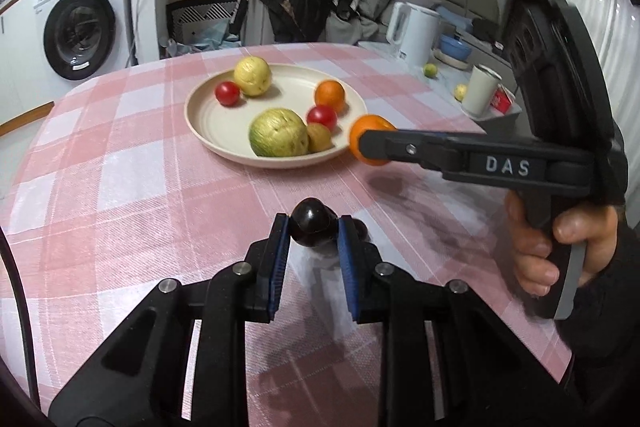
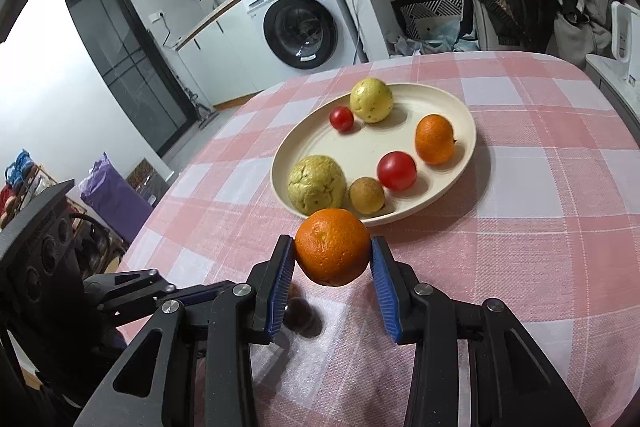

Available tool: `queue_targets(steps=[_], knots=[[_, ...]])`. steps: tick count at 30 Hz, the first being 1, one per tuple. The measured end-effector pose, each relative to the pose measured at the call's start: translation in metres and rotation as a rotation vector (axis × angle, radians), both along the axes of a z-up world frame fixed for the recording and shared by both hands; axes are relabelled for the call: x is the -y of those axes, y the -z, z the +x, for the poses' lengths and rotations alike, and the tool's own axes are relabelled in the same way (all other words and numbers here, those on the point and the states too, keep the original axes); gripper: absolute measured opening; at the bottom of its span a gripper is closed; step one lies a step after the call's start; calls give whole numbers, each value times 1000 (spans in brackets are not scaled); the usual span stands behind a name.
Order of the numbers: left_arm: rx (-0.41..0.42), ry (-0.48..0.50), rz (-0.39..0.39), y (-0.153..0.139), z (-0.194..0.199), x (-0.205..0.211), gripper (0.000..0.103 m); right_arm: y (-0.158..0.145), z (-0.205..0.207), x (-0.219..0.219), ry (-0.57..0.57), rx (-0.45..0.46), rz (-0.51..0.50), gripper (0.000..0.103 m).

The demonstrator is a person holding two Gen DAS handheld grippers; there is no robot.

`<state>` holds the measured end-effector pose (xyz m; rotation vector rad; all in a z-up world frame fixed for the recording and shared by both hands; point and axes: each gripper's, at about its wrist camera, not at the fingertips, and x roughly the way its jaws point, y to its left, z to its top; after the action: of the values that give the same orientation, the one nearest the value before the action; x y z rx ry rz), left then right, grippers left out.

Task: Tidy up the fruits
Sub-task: 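Carry the plum with the left tool onto the plate and release while the right tool carries the orange there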

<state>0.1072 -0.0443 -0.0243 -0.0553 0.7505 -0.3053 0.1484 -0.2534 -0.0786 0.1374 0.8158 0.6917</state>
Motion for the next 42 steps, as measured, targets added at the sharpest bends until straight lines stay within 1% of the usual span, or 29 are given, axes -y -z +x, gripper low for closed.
queue_targets(steps=[9,16,20,24,29,33,36,42], knots=[[48,-76,-1,-15,16,-17,21,-4,2,9,52,16,20,40],[72,-109,-19,-27,34,-28,21,-11,4,13,67,27,32,40],[82,-126,-14,-30,45,-31,21,-12,8,21,103,23,43,40],[90,-134,1,-29,55,-31,21,-11,16,27,127,5,46,40],[100,-143,33,-27,73,-28,21,-16,26,27,144,4,43,40],[99,-135,56,-24,87,-23,21,-22,34,19,142,14,30,40],[88,-135,55,-20,95,-22,21,-26,39,10,133,21,26,40],[66,-140,54,-10,110,-25,21,-22,56,-7,121,-4,20,40]])
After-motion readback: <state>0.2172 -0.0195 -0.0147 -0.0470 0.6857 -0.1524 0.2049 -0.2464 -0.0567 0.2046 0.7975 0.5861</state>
